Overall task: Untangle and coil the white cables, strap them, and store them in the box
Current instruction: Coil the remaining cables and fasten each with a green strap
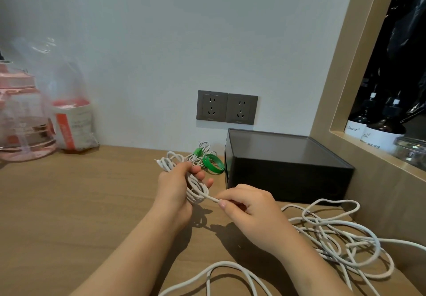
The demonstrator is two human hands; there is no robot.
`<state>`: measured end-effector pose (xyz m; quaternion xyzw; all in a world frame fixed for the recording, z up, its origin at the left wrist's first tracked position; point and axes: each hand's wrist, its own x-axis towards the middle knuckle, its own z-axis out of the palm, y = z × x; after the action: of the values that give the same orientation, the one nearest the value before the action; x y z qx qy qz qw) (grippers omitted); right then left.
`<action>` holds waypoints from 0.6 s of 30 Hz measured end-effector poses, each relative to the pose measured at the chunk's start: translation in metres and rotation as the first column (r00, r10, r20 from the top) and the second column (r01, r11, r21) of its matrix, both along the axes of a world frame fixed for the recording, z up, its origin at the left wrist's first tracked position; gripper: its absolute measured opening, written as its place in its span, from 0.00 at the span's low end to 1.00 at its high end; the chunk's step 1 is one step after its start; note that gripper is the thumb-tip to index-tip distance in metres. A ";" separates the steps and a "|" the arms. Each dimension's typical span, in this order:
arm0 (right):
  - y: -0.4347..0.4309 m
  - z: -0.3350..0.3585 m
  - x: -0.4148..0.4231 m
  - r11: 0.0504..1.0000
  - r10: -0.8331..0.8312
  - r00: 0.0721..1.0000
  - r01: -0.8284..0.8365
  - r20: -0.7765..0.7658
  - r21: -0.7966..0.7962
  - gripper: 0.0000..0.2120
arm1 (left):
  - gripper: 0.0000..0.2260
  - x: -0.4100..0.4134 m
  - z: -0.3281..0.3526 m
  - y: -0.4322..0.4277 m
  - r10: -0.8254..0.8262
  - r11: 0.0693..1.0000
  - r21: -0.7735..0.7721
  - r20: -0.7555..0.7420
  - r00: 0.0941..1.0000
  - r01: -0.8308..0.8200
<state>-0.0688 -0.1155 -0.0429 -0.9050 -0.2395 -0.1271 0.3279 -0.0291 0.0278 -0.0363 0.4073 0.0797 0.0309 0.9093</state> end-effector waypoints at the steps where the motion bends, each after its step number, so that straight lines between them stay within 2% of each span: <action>1: 0.000 0.000 0.000 1.000 0.000 1.000 0.000 -0.009 0.012 0.08 | 0.13 0.001 0.001 0.001 -0.022 0.996 -0.084 0.001 1.000 0.022; 6: -0.003 0.005 -0.001 0.999 -0.040 0.998 0.041 -0.039 0.026 0.05 | 0.16 0.004 0.004 0.005 -0.142 0.910 -0.395 -0.011 0.990 0.126; 8: -0.006 0.005 0.001 0.995 -0.088 0.996 0.086 -0.031 -0.053 0.06 | 0.18 0.003 0.006 0.010 -0.178 0.872 -0.463 0.002 0.984 0.159; 11: -0.017 0.002 0.007 0.951 -0.251 0.963 0.264 0.096 -0.163 0.08 | 0.18 0.000 0.010 0.020 -0.209 0.841 -0.498 0.065 0.976 0.213; 13: -0.025 0.001 0.008 0.891 -0.414 0.891 0.438 0.185 -0.115 0.08 | 0.15 -0.003 0.013 0.025 -0.222 0.853 -0.463 0.097 0.970 0.242; 15: -0.032 0.003 0.008 0.833 -0.546 0.817 0.552 0.188 0.021 0.07 | 0.13 -0.004 0.015 0.026 -0.222 0.903 -0.352 0.108 0.969 0.247; 17: -0.037 0.006 0.008 0.821 -0.569 0.813 0.554 0.123 0.137 0.03 | 0.14 -0.003 0.013 0.023 -0.165 0.983 -0.068 0.100 0.981 0.172; 18: -0.037 0.008 0.007 0.835 -0.543 0.837 0.527 0.074 0.159 0.04 | 0.14 -0.003 0.012 0.020 -0.117 0.988 0.116 0.108 0.987 0.105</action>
<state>-0.0616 -0.1522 -0.0354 -0.9032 0.0135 -0.2816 0.3237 -0.0324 0.0480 -0.0244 0.4581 0.0028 0.0077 0.8889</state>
